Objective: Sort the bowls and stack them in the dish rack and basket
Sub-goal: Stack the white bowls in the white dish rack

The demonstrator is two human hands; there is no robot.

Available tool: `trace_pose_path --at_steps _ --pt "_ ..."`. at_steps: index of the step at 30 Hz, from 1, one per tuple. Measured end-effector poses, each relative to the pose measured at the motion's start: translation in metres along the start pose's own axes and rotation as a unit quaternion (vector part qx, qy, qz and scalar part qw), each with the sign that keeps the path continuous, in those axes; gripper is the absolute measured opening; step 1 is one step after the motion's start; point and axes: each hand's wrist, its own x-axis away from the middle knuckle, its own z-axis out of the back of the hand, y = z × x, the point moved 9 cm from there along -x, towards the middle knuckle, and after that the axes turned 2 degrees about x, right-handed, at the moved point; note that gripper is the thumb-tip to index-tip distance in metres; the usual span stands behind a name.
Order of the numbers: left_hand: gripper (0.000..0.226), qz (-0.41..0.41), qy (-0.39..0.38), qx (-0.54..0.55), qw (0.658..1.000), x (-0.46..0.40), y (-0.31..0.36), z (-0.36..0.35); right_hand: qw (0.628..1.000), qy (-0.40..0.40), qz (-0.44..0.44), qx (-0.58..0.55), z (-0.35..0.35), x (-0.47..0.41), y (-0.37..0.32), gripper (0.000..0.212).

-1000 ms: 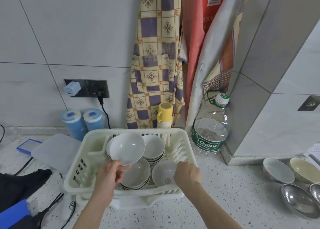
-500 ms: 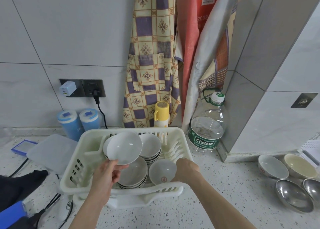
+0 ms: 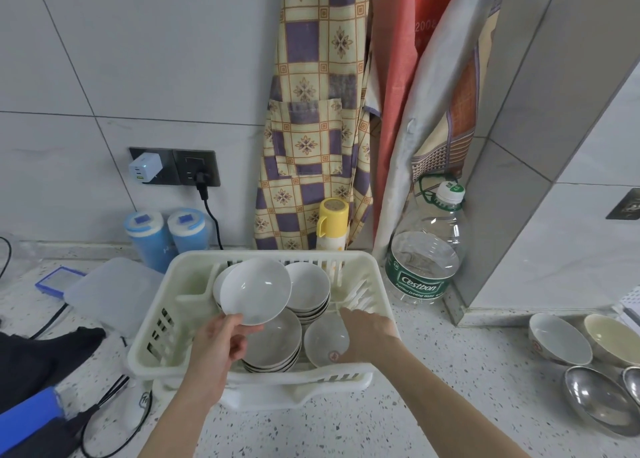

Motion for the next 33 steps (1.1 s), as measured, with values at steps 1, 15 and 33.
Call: trace_pose_path --at_steps 1,15,33 --pt "0.018 -0.001 -0.001 0.001 1.000 0.000 0.000 0.000 1.000 -0.002 0.002 -0.001 -0.001 -0.001 0.000 0.077" --pt "0.018 0.004 -0.006 -0.003 1.000 -0.002 -0.001 0.000 1.000 0.020 -0.020 0.003 -0.015 -0.010 0.000 0.101" --pt "0.047 0.016 -0.033 -0.058 0.998 0.002 0.001 -0.004 0.985 0.039 -0.031 -0.163 -0.007 -0.006 0.020 0.074"
